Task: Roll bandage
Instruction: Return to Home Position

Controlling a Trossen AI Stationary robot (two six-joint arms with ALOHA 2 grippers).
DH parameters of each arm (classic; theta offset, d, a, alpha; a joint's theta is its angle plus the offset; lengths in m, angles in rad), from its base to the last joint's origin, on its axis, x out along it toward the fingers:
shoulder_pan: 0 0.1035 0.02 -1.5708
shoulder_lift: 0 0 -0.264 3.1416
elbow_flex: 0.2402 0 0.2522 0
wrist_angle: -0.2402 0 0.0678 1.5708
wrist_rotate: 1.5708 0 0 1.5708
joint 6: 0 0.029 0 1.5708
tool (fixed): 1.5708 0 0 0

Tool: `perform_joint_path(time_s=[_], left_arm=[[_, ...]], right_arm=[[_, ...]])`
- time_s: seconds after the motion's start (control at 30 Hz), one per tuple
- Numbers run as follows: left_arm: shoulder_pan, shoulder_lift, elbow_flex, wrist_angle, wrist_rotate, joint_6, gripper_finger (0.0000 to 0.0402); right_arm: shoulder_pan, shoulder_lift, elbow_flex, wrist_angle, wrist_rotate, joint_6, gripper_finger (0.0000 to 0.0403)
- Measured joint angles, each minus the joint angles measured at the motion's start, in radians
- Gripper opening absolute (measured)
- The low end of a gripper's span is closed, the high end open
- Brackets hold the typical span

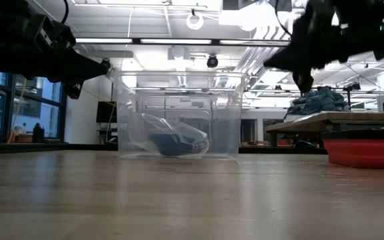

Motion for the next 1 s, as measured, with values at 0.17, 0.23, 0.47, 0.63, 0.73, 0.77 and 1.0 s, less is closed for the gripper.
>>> perform_joint_path(time_s=[0.17,0.23,0.47,0.63,0.73,0.77,1.0], left_arm=[[0.000,0.000,0.000,-0.002,0.000,0.000,0.0000],[0.000,0.000,0.000,-0.002,0.000,0.000,0.0000],[0.000,0.000,0.000,-0.002,0.000,0.000,0.0000],[-0.001,0.000,0.000,-0.002,-0.001,0.000,0.0000],[-0.001,0.000,0.000,-0.003,-0.001,0.000,0.0000],[-0.001,0.000,0.000,-0.006,-0.001,0.000,0.0000],[-0.001,0.000,0.000,-0.022,-0.001,0.000,0.0000]], right_arm=[[-0.107,0.000,-0.107,0.096,-0.068,-0.088,0.0000],[-0.140,0.001,-0.151,0.195,-0.160,-0.095,0.0000],[-0.171,0.001,-0.319,0.407,-0.241,-0.074,0.0000],[-0.144,0.005,-0.327,0.345,-0.197,-0.080,0.0000],[-0.143,0.004,-0.328,0.266,-0.172,-0.083,0.0000],[-0.143,0.004,-0.328,0.246,-0.173,-0.083,0.0000],[-0.143,0.004,-0.328,0.101,-0.173,-0.084,0.0000]])
